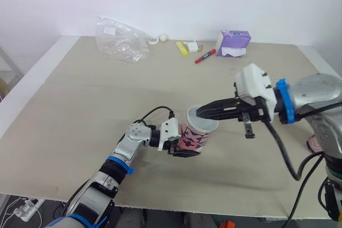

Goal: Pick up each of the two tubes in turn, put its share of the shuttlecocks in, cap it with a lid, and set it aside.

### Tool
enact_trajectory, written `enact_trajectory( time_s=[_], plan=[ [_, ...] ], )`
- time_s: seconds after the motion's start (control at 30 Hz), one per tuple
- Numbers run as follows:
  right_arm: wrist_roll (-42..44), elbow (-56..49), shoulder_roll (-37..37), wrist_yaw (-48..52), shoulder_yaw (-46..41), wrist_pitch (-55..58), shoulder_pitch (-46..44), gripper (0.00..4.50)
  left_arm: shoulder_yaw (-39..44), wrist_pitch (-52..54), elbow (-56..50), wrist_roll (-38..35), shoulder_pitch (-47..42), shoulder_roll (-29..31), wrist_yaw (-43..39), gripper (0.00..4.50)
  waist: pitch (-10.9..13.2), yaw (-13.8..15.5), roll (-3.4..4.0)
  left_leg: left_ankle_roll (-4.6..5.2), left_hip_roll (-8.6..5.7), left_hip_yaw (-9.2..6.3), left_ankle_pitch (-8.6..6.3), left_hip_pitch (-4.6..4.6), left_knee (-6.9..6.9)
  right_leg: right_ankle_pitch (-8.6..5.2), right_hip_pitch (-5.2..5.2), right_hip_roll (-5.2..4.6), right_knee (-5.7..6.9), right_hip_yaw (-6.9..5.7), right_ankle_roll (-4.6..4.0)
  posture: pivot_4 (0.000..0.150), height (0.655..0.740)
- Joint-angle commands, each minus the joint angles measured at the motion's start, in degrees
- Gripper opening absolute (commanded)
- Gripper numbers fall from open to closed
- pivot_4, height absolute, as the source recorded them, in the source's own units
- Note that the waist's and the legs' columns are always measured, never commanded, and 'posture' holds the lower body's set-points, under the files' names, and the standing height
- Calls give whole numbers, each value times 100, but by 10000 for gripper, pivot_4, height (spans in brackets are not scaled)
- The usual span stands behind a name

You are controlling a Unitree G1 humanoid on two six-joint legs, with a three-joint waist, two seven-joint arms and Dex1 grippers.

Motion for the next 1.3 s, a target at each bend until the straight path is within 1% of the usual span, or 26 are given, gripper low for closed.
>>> enact_trajectory(
  time_s=[0.03, 0.17, 0.3, 0.4, 0.53, 0.7, 0.87, 1.0, 1.1, 1.2, 1.3],
  plan=[
    [-172, -38, -27, -7, 233, -158, -32, 194, 35, 131, 141, 110, 48, 83, 79, 30568, 0, 0, 0, 0, 0, 0, 0, 0, -1, -1, -1, 0, 0, 0, 0, 1500, 7400],
    [-415, -1, -77, 90, 593, -282, -9, 194, 41, 145, 111, 119, 74, 100, 102, 30568, 0, 0, 0, 0, 2, -1, 0, 1, -2, -1, 0, 1, 0, -1, -1, 1500, 7400],
    [-647, 113, -97, 108, 779, -400, -4, 194, 38, 160, 56, 128, 116, 102, 117, 30568, -2, -7, -1, 0, 4, 0, 0, 5, -2, -1, 2, 3, 0, -1, -1, 1500, 7400],
    [-983, 300, -212, 205, 1059, -553, -35, 194, 39, 163, 36, 137, 135, 95, 135, 30568, -7, -9, -1, 0, 7, -1, 0, 8, -2, 0, 3, 7, 0, -1, -1, 1500, 7400],
    [-1162, 429, -279, 262, 1249, -546, -72, 194, 35, 126, 34, 138, 137, 77, 164, 30568, -24, -11, -16, 0, 7, -1, 0, 15, -2, 0, 8, 7, 0, -1, -1, 1500, 7400],
    [-1253, 596, -245, 286, 1303, -523, -140, 194, 49, 76, 41, 140, 131, 70, 187, 30568, -38, -12, -25, 0, 9, -1, 0, 20, -2, 0, 10, 7, 0, -2, -2, 1500, 7400],
    [-1133, 700, -214, 287, 1173, -461, -241, 194, 65, 59, 51, 127, 117, 71, 194, 30568, -39, -12, -23, 0, 10, -1, 0, 21, -2, 0, 10, 7, 0, -2, -2, 1500, 7400],
    [-126, 959, -78, 155, -25, 3, -511, 194, 87, 38, 48, 114, 120, 66, 223, 30568, -33, -10, -26, 0, 9, -2, 0, 14, -2, 0, 6, 6, 0, -2, -2, 1500, 7400],
    [183, 1117, -180, 52, -716, 61, -391, 194, 99, 50, 12, 95, 133, 74, 226, 30568, -26, -3, -22, 0, 7, -1, 0, -1, -3, 1, -5, 4, 0, -1, -4, 1500, 7400],
    [511, 1156, -317, -39, -1524, 164, -24, 194, 122, 91, -49, 54, 148, 96, 202, 30568, -26, 5, -23, 0, 6, -3, 0, -3, -20, -9, -7, 4, -5, -3, -8, 1500, 7400],
    [1091, 928, -184, -355, -2433, 469, 572, 194, 138, 168, -152, -7, 167, 122, 152, 30568, -25, 7, -24, 0, 6, -6, 0, -2, -37, -12, -8, 4, -8, -5, -1, 1500, 7400]
  ],
)
